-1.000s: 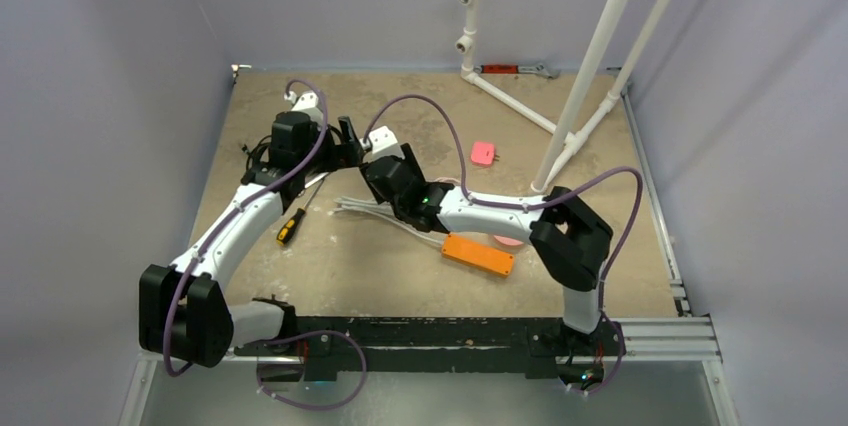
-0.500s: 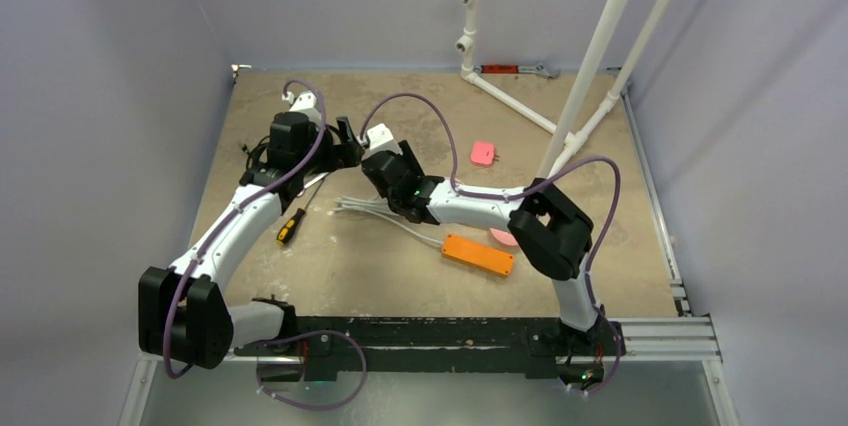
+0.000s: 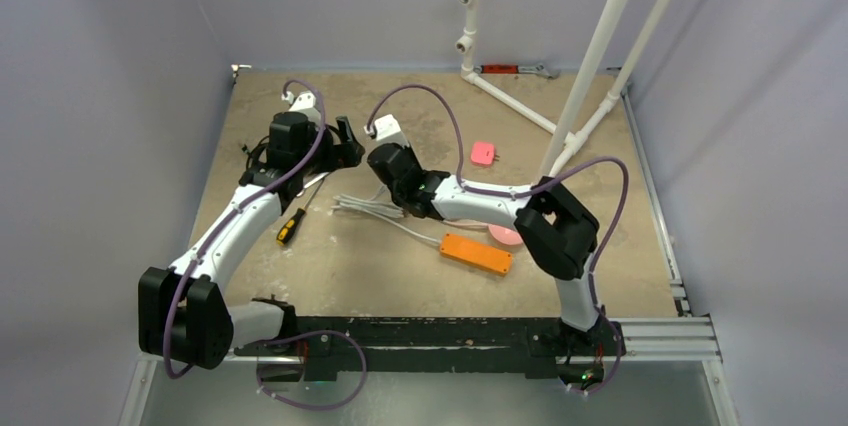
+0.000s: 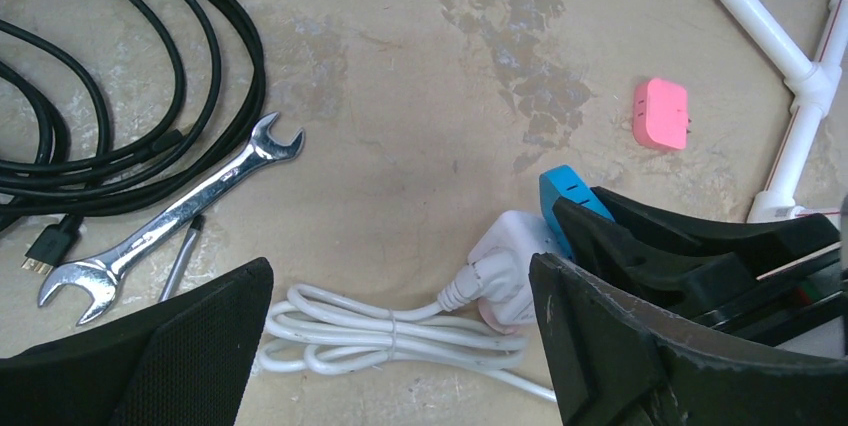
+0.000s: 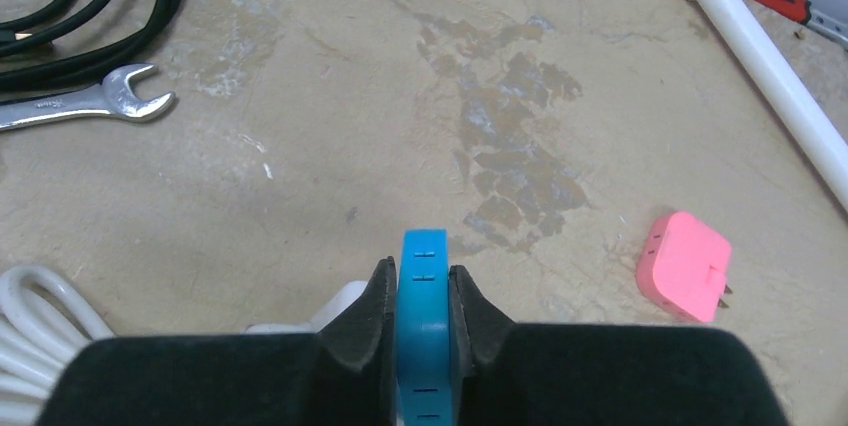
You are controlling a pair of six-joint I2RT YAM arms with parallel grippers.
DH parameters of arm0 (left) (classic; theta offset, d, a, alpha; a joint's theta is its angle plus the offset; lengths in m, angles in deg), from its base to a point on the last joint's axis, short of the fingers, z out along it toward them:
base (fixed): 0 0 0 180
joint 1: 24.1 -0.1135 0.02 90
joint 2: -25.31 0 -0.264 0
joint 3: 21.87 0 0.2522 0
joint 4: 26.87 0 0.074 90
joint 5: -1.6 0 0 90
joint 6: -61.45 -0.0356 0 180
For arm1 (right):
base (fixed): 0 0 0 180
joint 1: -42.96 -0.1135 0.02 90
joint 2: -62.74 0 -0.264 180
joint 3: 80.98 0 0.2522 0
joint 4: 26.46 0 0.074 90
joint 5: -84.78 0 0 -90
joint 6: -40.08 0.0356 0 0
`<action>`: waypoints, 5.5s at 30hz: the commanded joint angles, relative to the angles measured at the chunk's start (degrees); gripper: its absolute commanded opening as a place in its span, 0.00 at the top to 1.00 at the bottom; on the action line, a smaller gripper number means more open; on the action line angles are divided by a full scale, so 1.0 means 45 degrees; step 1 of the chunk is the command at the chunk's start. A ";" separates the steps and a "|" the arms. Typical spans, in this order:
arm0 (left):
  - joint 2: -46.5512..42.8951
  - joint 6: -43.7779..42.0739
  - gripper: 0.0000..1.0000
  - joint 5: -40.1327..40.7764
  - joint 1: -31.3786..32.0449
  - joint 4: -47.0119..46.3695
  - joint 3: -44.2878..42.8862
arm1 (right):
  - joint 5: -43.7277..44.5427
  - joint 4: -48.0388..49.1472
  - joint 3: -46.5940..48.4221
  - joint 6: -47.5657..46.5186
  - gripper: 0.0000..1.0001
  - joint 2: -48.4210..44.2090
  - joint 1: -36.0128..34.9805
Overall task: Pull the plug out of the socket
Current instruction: Remove the plug from the socket.
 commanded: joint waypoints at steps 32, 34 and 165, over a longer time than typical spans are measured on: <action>0.1915 0.0300 0.05 -0.4671 0.0555 -0.1698 0.0378 | -0.0446 -0.0260 -0.5680 0.7212 0.76 -0.6049 0.1005; 0.1893 0.0359 0.05 -0.4679 0.0564 -0.1698 0.0390 | -0.0773 -0.1354 -0.5190 0.7218 0.62 -0.6040 0.1030; 0.5350 0.5098 1.00 -1.0341 0.2469 -0.8262 0.1680 | -0.9983 1.0286 -1.1921 0.1731 1.00 -1.2352 0.3237</action>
